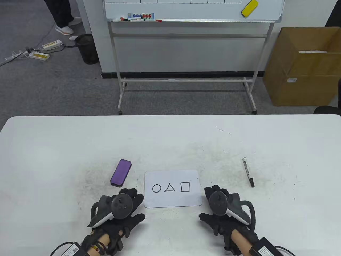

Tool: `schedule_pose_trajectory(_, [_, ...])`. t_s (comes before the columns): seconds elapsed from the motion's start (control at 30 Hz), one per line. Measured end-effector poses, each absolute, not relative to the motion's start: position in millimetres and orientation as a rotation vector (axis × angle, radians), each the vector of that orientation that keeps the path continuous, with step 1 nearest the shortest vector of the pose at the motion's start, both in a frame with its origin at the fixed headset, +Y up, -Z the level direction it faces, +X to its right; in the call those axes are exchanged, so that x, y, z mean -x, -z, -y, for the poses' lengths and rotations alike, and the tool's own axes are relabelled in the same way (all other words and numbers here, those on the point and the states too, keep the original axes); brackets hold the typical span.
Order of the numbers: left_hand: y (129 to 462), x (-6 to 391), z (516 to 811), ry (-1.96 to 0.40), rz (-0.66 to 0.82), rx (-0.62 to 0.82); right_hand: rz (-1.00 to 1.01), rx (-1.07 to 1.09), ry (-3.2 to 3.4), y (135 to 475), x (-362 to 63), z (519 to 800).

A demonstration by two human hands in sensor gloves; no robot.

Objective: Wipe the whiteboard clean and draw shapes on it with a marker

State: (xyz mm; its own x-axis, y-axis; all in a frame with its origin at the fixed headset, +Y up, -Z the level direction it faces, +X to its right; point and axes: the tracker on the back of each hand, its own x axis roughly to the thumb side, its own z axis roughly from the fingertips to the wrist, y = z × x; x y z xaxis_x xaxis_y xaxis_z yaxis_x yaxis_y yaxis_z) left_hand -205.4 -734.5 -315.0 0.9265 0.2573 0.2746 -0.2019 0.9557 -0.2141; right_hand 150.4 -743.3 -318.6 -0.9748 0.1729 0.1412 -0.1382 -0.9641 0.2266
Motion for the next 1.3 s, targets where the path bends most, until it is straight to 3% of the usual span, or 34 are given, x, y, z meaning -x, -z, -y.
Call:
schedule_pose_trajectory(0.87, [315.5,205.4,735.2,-0.242,0.304,0.178,-0.298,-0.239,-2.926,319.8,-150.8,744.6])
schedule_pose_trajectory(1.0, [317.8,207.0,730.5,-0.154,0.299,0.14,-0.279,-0.239,-2.911,319.3,-152.4,741.4])
schedule_pose_trajectory(1.3, [362.2,226.5,708.6,-0.103,0.168,0.125,-0.256,-0.276,-2.868,319.6,-153.8,735.2])
